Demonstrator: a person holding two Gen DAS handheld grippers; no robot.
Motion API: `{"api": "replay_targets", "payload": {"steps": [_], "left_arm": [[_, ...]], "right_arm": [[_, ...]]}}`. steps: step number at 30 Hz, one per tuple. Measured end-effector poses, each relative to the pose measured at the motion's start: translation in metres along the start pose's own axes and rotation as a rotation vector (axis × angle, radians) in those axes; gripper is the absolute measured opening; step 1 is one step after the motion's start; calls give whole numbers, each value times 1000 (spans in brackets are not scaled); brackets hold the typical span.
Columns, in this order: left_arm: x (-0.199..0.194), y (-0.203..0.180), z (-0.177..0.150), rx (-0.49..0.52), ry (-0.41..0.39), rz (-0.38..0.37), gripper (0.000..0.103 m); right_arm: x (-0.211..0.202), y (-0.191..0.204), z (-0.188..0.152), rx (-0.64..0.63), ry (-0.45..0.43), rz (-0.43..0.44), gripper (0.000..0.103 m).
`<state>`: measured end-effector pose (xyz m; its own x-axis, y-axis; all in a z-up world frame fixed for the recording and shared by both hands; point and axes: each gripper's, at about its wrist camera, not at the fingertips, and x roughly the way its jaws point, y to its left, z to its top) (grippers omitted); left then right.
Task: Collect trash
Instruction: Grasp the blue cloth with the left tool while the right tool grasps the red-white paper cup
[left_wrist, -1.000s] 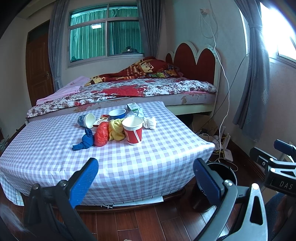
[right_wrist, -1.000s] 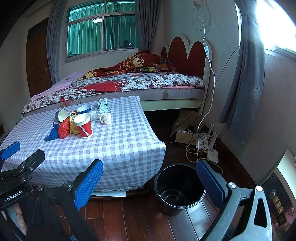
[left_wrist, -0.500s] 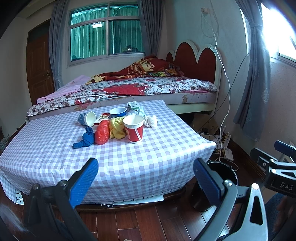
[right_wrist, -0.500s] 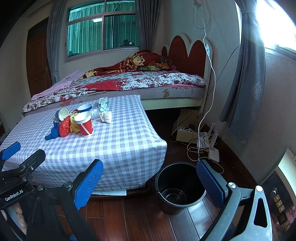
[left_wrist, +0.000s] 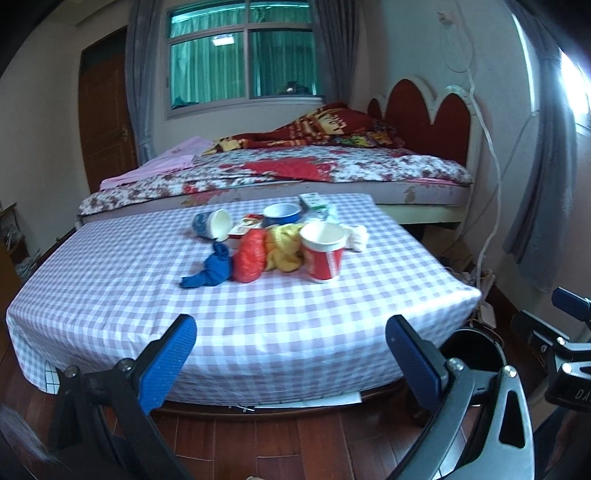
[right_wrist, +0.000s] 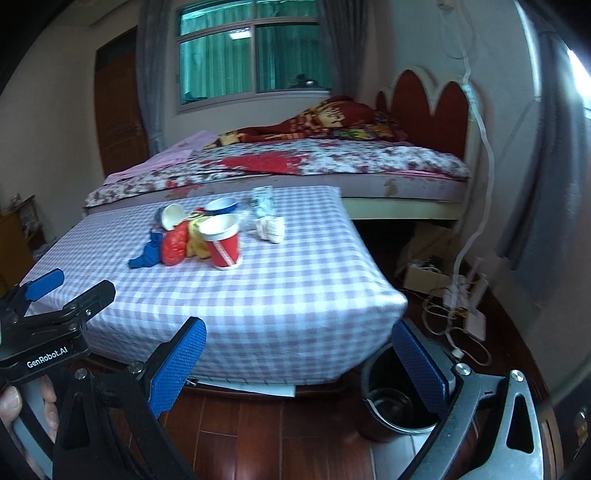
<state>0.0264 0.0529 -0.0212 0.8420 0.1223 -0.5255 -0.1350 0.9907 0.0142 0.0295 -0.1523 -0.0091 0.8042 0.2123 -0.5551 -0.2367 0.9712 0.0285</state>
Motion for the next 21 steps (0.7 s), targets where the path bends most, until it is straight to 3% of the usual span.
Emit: {"api": "replay_targets", "payload": {"steps": [2, 6, 13, 21], "left_arm": [[8, 13, 1, -12, 5, 24, 102], [28, 45, 5, -54, 14, 74, 102], [82, 94, 11, -137, 55, 90, 101], [148, 112, 21, -144, 118, 80, 86]], "right_arm": [[18, 8, 6, -12, 18, 24, 87], [51, 27, 17, -39, 20, 67, 86], [115, 61, 39, -92, 38, 118, 86], [192, 80, 51, -120, 103, 113, 86]]}}
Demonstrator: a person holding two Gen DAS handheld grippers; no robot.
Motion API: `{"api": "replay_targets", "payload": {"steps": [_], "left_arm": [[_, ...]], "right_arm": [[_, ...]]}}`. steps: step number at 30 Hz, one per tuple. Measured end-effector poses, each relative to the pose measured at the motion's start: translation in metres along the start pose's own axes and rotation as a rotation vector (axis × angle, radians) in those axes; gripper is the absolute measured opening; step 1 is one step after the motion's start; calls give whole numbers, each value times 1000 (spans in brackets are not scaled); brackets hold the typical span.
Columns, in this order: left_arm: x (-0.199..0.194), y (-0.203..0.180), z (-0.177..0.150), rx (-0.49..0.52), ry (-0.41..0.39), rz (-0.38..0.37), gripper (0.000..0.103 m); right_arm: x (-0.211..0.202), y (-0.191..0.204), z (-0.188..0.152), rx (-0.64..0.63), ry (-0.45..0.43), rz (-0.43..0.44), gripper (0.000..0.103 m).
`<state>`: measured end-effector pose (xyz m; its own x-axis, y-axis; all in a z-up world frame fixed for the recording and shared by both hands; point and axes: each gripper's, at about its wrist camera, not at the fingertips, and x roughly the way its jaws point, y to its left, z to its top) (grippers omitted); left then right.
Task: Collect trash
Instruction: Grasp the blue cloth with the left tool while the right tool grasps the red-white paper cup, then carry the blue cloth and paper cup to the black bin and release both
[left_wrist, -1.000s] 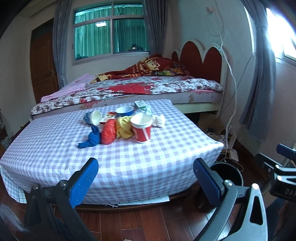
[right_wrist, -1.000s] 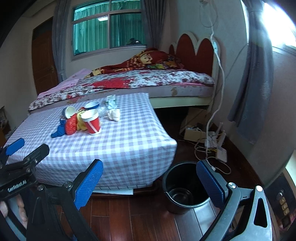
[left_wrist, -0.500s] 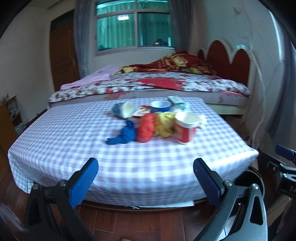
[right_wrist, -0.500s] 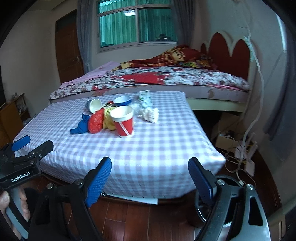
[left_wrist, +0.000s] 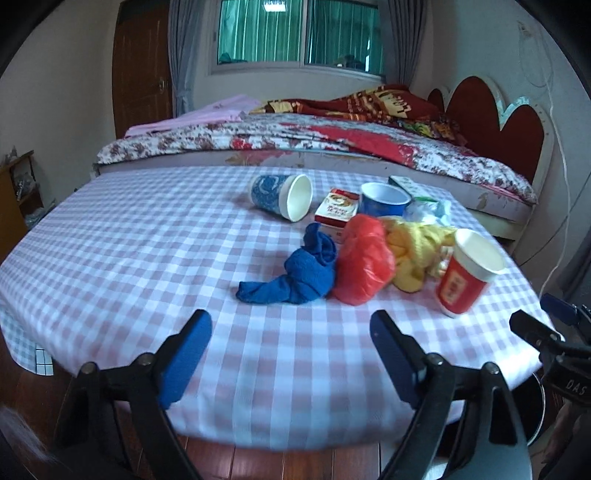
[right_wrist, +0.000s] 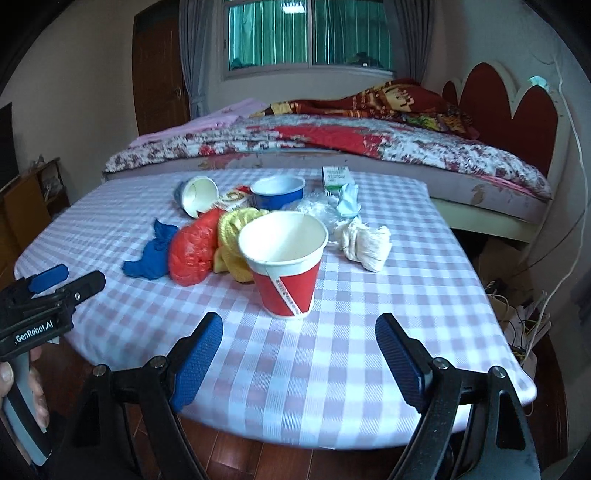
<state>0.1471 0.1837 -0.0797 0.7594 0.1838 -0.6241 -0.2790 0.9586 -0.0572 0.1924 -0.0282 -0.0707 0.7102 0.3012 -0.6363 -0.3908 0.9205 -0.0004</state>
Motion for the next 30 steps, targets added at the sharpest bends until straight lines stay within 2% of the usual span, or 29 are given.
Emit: {"api": "replay_targets", "payload": {"steps": [5, 7, 15, 16, 18, 21, 23, 30], "left_arm": [[35, -1, 13, 13, 16, -3, 82], [48, -1, 18, 14, 30, -14, 75], [85, -6, 29, 1, 72, -55, 73], [88, -6, 29, 3, 74, -61, 69], [92, -7, 30, 3, 80, -69, 66], [95, -9, 30, 4, 80, -85, 47], [91, -8, 31, 5, 67, -82, 44], [55, 7, 34, -28, -3, -68, 44]], "right_arm": [[30, 0, 11, -2, 15, -21, 86], [38, 0, 16, -5, 14, -25, 86], [64, 2, 28, -24, 20, -32, 85], [67, 1, 29, -25, 23, -30, 81], [71, 0, 29, -23, 39, -15, 64], [67, 0, 30, -29, 33, -10, 59], [59, -3, 31, -28, 11, -11, 58], [10, -17, 27, -16, -69, -20, 58]]}}
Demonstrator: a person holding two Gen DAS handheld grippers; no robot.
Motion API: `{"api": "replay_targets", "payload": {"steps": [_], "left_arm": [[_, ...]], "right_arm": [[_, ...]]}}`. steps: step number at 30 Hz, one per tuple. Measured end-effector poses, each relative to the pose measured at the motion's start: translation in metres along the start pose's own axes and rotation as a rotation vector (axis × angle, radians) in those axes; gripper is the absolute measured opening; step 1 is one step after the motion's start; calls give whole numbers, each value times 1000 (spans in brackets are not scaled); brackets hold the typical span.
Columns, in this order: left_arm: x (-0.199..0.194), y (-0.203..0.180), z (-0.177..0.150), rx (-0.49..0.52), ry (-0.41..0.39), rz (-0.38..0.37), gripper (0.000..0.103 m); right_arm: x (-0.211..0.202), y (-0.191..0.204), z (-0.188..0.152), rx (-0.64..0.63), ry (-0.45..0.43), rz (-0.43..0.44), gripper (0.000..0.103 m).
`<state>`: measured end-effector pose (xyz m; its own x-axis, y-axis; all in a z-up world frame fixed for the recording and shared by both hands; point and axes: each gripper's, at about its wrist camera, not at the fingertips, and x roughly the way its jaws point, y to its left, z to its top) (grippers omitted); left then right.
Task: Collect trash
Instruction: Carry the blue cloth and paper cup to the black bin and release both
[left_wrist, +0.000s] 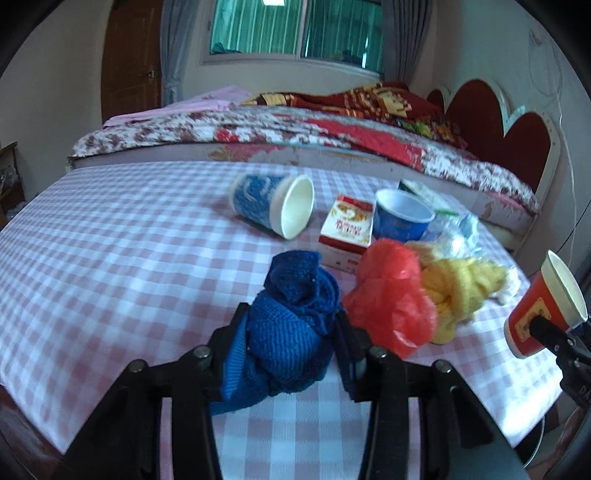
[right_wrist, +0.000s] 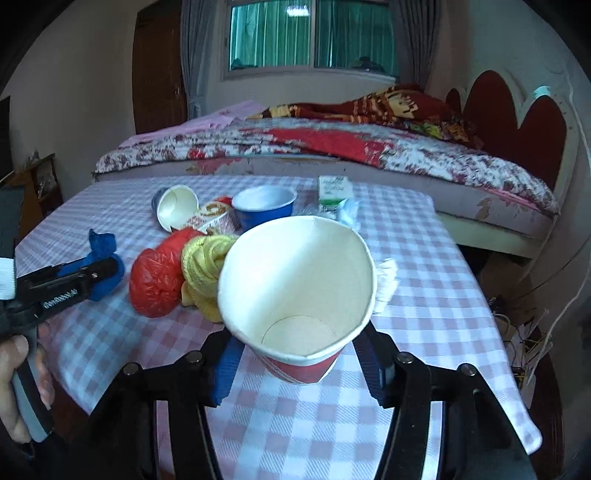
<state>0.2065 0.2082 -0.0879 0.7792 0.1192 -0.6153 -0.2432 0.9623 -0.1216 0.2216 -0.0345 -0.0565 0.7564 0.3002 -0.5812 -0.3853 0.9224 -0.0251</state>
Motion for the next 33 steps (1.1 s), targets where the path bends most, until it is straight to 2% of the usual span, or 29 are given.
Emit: {"api": "replay_targets", "payload": {"steps": [4, 7, 14, 24, 33], "left_arm": [[-32, -15, 1, 19, -46, -27, 44], [-52, -42, -1, 57, -65, -77, 44], [-77, -119, -16, 154, -77, -236, 44], [-94, -233, -57, 298, -17, -467, 44], [-102, -319, -109, 406, 72, -619, 44]], "right_arm": [[-30, -21, -7, 32, -32, -29, 58], [-55, -43, -16, 63, -48, -66, 58], [-111, -97, -49, 129, -59, -178, 58], [-164, -168, -103, 223, -29, -325, 58], [-189, -225, -159, 301, 33, -380, 59]]}}
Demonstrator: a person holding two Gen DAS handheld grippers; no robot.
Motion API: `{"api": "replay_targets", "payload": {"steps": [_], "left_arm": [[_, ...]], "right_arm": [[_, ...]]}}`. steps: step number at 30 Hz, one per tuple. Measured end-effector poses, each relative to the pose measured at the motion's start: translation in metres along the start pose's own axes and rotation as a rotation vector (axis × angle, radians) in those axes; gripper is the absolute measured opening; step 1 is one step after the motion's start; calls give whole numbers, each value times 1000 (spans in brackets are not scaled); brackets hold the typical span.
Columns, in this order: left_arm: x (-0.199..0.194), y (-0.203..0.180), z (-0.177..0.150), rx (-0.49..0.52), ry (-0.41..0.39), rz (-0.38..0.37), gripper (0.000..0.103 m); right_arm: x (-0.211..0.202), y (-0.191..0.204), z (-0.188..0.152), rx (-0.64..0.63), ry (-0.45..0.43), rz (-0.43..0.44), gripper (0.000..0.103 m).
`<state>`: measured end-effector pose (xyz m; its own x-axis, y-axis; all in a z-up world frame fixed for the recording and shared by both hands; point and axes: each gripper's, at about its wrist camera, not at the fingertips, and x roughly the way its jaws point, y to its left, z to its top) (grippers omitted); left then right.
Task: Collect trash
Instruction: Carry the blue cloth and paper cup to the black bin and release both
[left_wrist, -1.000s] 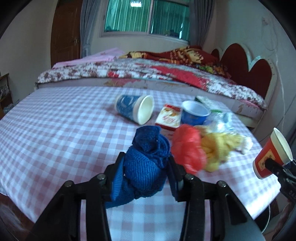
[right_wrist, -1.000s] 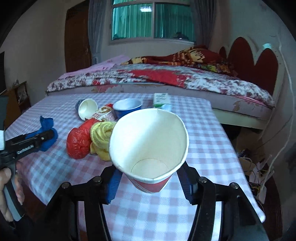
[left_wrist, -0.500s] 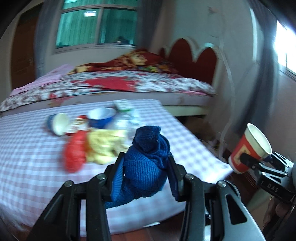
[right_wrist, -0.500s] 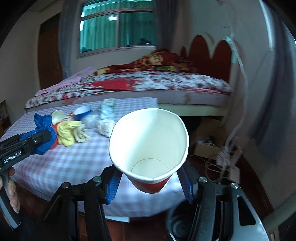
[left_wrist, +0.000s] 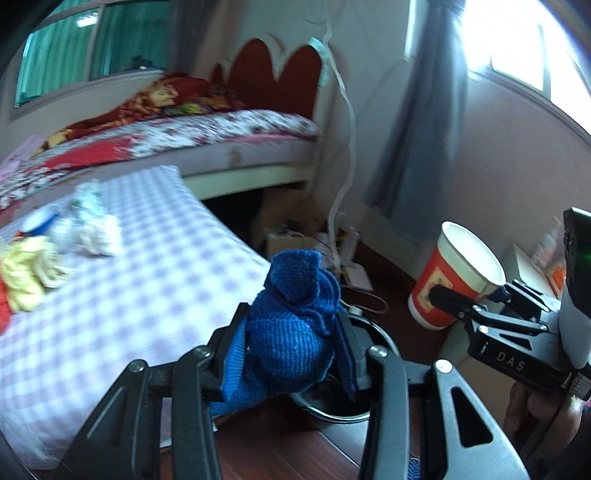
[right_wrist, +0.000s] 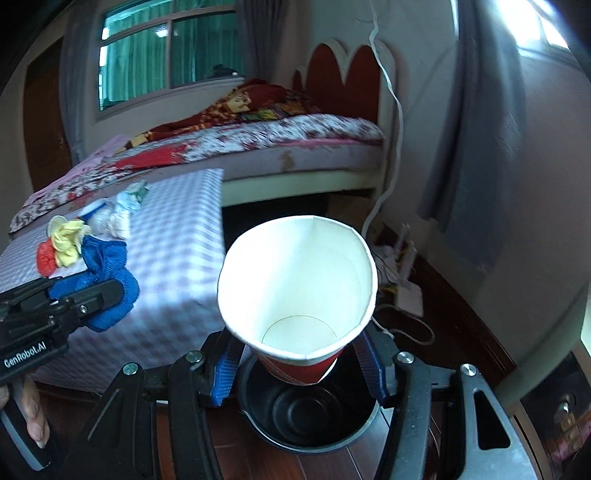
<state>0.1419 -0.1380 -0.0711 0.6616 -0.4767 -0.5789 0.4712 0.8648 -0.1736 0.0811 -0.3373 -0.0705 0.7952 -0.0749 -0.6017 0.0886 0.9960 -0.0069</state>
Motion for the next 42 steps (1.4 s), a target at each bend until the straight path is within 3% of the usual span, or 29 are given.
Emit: {"api": "replay_targets", "payload": {"steps": [7, 18, 19, 20, 22, 31, 42], "left_arm": [[44, -32, -19, 16, 85, -70, 44], [99, -49, -43, 15, 212, -113, 46], [104, -50, -45, 6, 226, -143, 56], [109, -50, -47, -9, 246, -158, 80], [115, -46, -48, -24, 261, -141, 95], [107, -40, -62, 15, 275, 39, 97], [96, -33, -59, 29, 260, 76, 99]], "right_arm": [[28, -29, -24, -24, 70, 16, 59], [101, -51, -52, -93, 223, 137, 61], [113, -54, -57, -97, 266, 120, 64], [120, -58, -61, -96, 289, 93, 74], [128, -68, -71, -78, 315, 81, 79], [123, -76, -80, -22, 341, 27, 83], [112, -59, -77, -47, 333, 11, 95]]}}
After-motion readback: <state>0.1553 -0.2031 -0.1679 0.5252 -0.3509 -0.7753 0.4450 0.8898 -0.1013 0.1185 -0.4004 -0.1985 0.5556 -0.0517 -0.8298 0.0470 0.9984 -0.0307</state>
